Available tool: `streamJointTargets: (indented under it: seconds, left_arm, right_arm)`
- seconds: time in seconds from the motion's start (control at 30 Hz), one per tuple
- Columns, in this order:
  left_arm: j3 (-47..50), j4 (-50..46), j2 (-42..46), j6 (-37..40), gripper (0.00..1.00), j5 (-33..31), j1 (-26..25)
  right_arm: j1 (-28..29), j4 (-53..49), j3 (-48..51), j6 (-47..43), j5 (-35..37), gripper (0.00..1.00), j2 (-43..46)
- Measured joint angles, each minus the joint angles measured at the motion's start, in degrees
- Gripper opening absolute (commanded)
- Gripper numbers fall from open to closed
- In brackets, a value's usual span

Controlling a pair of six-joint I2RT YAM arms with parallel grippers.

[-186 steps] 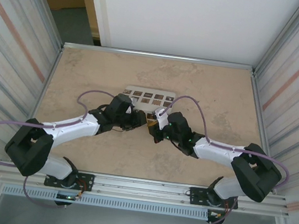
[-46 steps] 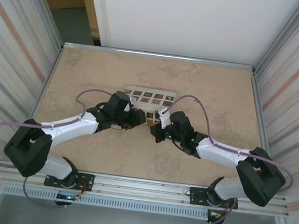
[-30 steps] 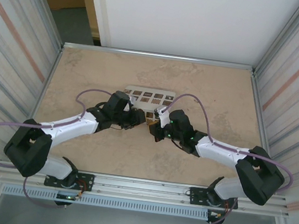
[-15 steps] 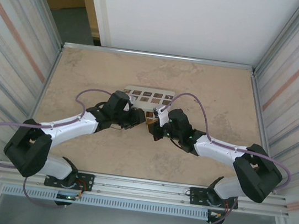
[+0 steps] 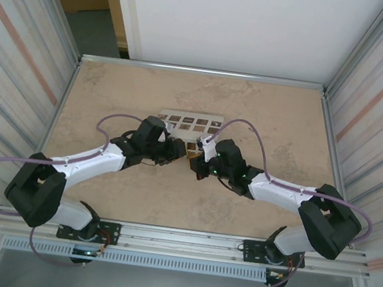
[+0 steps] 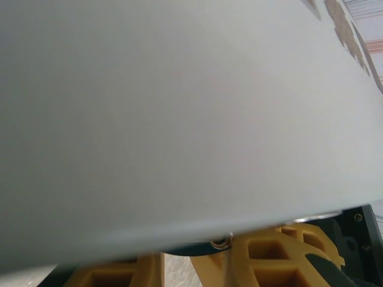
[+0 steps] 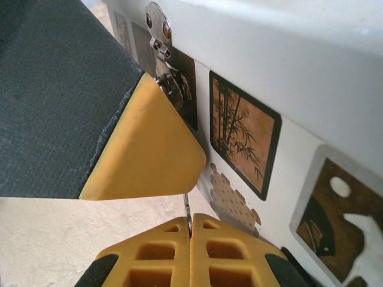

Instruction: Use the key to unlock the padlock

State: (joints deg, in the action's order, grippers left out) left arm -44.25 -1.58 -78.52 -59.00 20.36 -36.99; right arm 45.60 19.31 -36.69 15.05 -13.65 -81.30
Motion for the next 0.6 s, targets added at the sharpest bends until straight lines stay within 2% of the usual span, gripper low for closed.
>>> streamJointTargets:
  seconds: [0.6]
  left_arm:
    - [-0.33, 0.79, 0.28, -1.92, 0.07, -0.46, 0.2]
  right_arm:
    - [-0.55, 3.34, 0.59, -2.8, -0.04, 0.0, 0.0]
